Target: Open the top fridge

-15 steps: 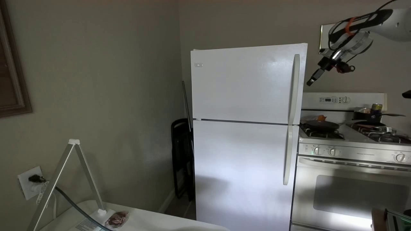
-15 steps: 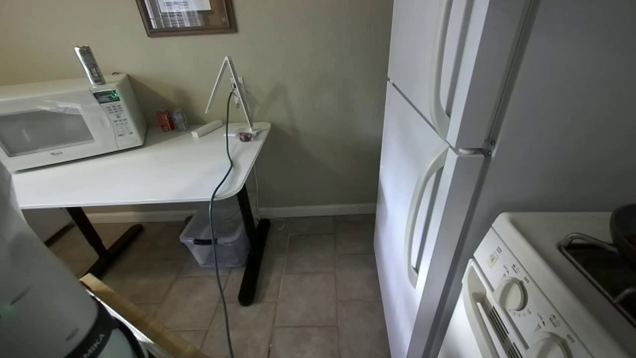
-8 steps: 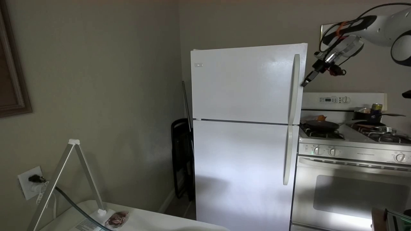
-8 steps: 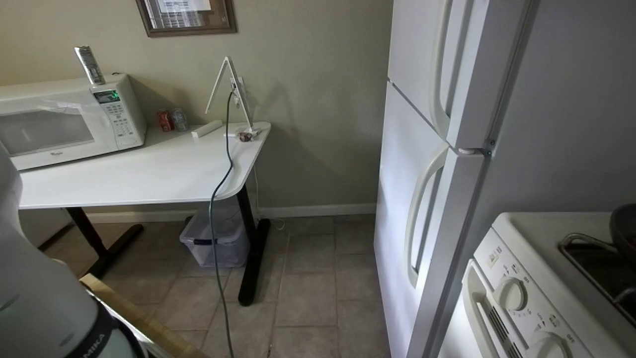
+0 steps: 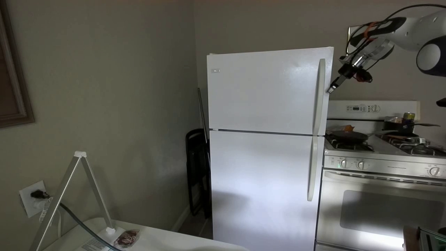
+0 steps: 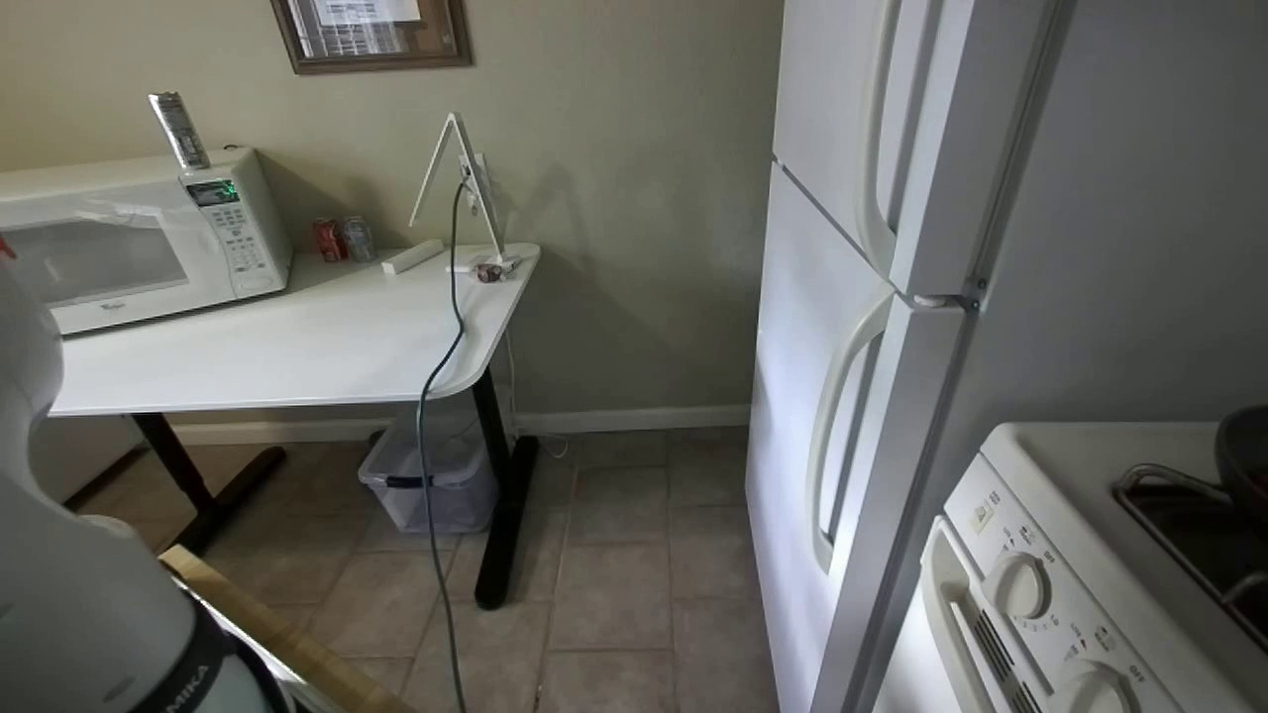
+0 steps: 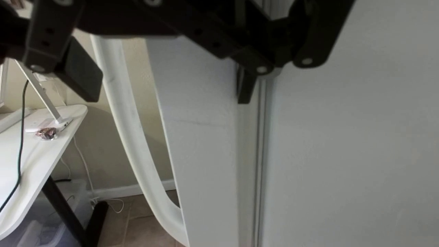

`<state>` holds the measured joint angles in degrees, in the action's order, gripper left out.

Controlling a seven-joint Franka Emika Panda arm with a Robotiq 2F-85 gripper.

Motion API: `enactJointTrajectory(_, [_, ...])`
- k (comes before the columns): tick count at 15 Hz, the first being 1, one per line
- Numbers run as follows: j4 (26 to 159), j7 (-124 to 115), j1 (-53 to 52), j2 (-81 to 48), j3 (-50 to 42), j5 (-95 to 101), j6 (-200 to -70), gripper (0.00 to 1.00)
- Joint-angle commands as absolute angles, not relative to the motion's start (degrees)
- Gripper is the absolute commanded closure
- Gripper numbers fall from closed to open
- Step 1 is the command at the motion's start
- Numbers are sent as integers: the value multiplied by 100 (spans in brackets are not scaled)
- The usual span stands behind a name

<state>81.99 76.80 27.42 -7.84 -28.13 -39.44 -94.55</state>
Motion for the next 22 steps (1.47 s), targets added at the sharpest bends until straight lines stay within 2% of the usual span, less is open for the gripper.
enactJointTrajectory(1, [8125, 7712, 2946, -725, -2559, -4004, -9051, 0])
enactJointTrajectory(9, [9151, 7645, 2567, 155, -2444, -3481, -9022, 0])
enactJointTrajectory(18, [9975, 7321, 2060, 1504, -2275, -3154, -7185, 0])
enactJointTrajectory(22, [10005, 7020, 1931, 1877, -2173, -2225, -7265, 0])
